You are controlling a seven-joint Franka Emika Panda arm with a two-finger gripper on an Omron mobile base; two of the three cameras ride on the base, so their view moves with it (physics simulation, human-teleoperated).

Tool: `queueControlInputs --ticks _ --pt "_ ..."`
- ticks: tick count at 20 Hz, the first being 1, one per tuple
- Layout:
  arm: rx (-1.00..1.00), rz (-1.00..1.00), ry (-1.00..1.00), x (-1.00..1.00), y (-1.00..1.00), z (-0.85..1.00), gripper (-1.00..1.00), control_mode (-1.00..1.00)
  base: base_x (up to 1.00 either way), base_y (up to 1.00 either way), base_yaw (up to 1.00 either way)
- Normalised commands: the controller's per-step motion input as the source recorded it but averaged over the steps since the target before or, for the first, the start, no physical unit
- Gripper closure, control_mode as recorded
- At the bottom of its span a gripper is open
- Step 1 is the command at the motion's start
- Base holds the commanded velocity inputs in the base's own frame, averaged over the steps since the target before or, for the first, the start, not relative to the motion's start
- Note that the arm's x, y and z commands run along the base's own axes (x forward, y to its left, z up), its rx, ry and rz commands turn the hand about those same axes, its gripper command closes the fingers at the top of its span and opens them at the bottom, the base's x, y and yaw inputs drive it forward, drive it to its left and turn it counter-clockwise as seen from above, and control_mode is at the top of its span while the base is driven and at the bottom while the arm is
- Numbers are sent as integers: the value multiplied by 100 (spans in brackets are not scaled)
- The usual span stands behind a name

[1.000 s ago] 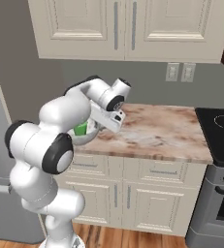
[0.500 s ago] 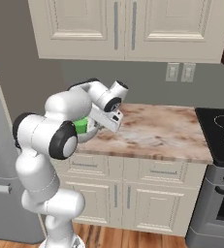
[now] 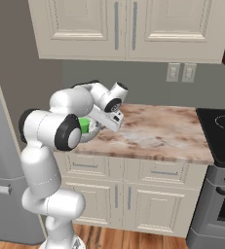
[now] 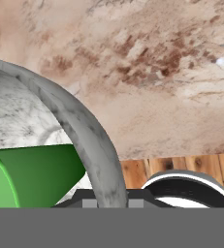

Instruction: Place the cup inside the bowl on the dining table and move the bowl to any counter.

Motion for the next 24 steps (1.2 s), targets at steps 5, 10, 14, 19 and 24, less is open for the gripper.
queueControlInputs --ticks 5,10,14,19,24 --pt "-2 0 0 26 1 0 100 -100 0 0 0" --pt "-4 0 0 34 2 0 100 -100 0 0 0" --pt "-1 0 0 13 3 -1 100 -100 0 0 0" --pt "-1 0 0 14 5 -7 100 -100 0 0 0" --pt "-1 0 0 18 6 -10 100 -100 0 0 0"
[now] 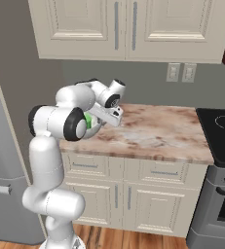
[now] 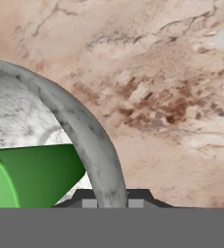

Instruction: Place the cup inside the bowl on the dining table and move the bowl to any counter.

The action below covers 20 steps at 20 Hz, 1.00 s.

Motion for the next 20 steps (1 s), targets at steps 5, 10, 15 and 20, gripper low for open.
queueControlInputs --ticks 5,10,15,20 --pt "-1 0 0 18 6 -11 100 -100 0 0 0" --pt "-2 0 0 14 7 -10 100 -100 0 0 0" --pt "-2 0 0 12 8 -13 100 -100 0 0 0" --pt "-2 0 0 10 6 -16 100 -100 0 0 0"
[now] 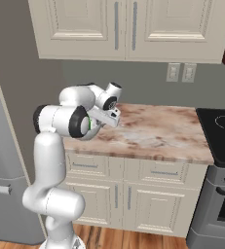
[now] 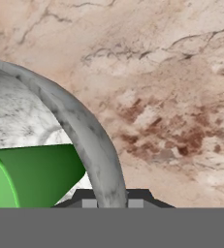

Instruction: Place the cup inside the bowl on the dining table and move the bowl to any counter.

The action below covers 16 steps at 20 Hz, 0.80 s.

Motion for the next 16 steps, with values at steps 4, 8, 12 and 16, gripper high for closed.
queueControlInputs --ticks 4,8,12,16 --pt "-3 0 0 10 4 -18 100 -100 0 0 0" --pt "-2 0 0 8 1 -13 100 -100 0 0 0" --pt "-2 0 0 6 1 -11 100 -100 0 0 0" --pt "-1 0 0 4 3 -8 100 -100 0 0 0"
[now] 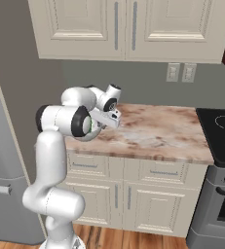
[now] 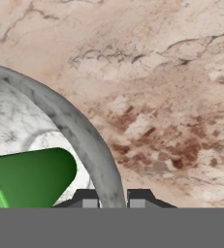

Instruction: Place the cup inside the bowl on the dining table and move the bowl to any counter.

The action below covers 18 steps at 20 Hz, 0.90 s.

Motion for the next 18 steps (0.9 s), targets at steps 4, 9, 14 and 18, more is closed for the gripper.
queueControlInputs --ticks 4,9,14,18 --pt "0 0 0 0 4 0 100 -100 0 0 0" --pt "0 0 0 0 0 0 100 -100 0 0 0" --pt "0 0 0 0 0 0 100 -100 0 0 0" --pt "0 0 0 0 0 0 -100 -100 0 0 0"
